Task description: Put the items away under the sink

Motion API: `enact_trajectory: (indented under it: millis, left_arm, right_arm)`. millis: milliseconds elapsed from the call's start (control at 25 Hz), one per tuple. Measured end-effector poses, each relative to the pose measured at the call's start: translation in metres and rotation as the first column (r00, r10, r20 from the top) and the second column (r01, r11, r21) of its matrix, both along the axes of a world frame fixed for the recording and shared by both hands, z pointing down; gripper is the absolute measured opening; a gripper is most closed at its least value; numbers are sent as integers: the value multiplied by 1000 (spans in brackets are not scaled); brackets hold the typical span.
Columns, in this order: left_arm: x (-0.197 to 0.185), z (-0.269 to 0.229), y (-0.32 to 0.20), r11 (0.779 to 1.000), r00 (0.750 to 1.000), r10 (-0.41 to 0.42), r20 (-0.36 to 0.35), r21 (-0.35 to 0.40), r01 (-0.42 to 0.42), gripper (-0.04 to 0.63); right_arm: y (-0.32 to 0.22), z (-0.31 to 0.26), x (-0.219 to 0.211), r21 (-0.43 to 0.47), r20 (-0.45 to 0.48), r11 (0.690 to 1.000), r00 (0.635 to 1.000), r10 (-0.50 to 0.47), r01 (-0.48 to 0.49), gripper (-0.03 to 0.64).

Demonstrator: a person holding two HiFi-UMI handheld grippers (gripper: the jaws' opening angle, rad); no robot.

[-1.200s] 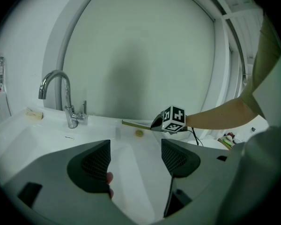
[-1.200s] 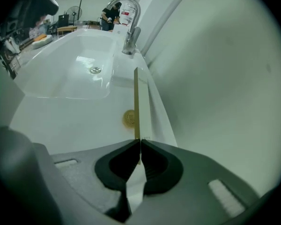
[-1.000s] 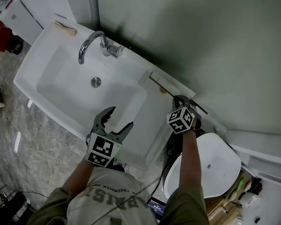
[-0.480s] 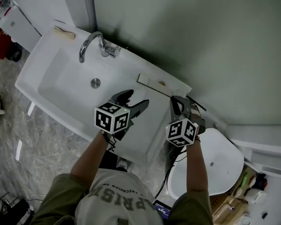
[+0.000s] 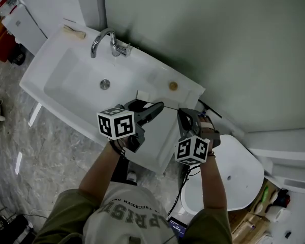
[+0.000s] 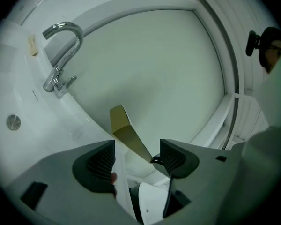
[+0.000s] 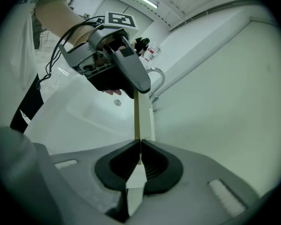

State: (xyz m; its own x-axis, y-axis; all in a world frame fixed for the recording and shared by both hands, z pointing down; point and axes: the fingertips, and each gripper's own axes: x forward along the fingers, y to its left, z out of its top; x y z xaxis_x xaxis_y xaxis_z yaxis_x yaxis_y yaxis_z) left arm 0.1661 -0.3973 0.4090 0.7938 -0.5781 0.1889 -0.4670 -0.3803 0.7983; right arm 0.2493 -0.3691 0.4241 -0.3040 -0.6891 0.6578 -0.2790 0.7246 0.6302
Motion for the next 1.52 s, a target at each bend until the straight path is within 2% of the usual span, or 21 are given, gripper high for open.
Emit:
enact_trajectory:
  millis: [280, 520, 640, 840, 960, 1120, 1360, 1400, 1480, 1520]
  left_arm:
    - [-18, 1, 53, 995, 995, -82, -60, -53, 79, 234]
    - [-30, 4, 105, 992, 993, -113, -46, -63, 110, 152]
    - [-34, 7, 133, 986, 985, -146, -96, -96, 136, 131]
    - [-34, -5, 185, 974, 945, -193, -263, -165, 153, 80]
    - [-36, -11, 212, 972, 929, -209, -306, -170, 162, 74]
    - [-39, -19, 241, 972, 919, -217, -329, -159, 172, 72]
    - [-53, -23, 275, 973, 929, -214, -301, -145, 178, 71]
    - [-58, -22, 282, 972, 929, -221, -298, -148, 184, 71]
    - [-67, -20, 299, 968, 928, -234, -289, -156, 196, 71]
    - [-71, -19, 308, 967, 930, -236, -280, -159, 198, 71]
  right_arm:
    - [55, -1, -15, 1, -5, 998, 998, -62, 62, 14]
    - [108, 1, -26, -5, -24, 994, 993, -112, 112, 14]
    - [135, 2, -28, -4, -33, 991, 991, -131, 131, 14]
    - [187, -1, -30, 4, -49, 987, 986, -161, 162, 14]
    - [210, -8, -31, 30, -61, 983, 982, -178, 181, 16]
    - [237, -16, -34, 54, -50, 979, 980, -193, 196, 28]
    - [277, -21, -37, -83, 84, 974, 976, -202, 209, 41]
    - [286, -20, -37, -117, 108, 970, 973, -203, 215, 98]
    - [304, -19, -38, -173, 143, 959, 969, -203, 226, 167]
    - [312, -18, -39, -187, 151, 955, 967, -204, 231, 181]
